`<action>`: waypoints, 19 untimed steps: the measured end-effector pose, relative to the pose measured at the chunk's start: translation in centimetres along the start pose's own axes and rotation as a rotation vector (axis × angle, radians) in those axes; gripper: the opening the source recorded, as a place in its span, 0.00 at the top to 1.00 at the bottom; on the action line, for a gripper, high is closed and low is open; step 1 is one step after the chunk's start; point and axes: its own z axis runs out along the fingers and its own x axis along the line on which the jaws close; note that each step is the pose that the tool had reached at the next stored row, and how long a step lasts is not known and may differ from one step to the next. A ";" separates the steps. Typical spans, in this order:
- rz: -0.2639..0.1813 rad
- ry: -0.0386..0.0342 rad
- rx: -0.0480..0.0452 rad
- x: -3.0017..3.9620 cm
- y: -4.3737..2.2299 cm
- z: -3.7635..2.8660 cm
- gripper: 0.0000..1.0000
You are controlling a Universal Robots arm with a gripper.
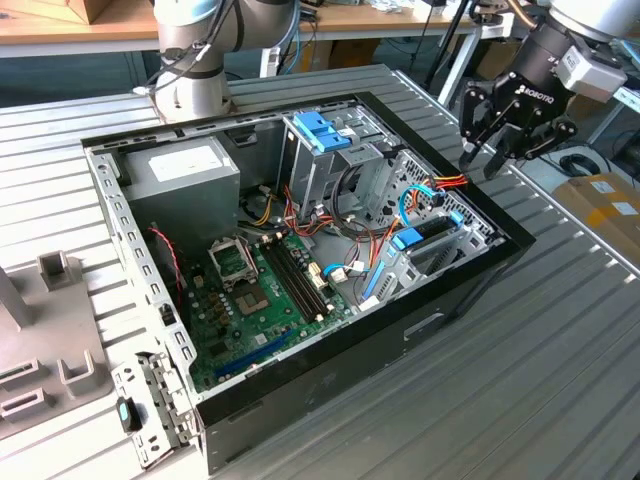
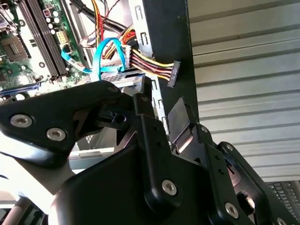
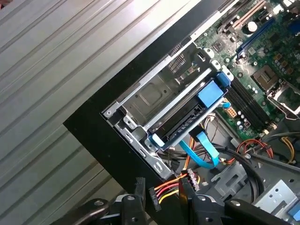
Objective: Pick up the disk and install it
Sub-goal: 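Insert the first disk wire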
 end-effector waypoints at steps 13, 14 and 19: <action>-0.089 -0.0254 0.0277 0.93 -1.05 0.31 0.58; -0.093 -0.0402 0.0458 1.09 -1.19 0.30 0.58; -0.165 -0.0419 0.0414 1.42 -1.47 0.55 0.58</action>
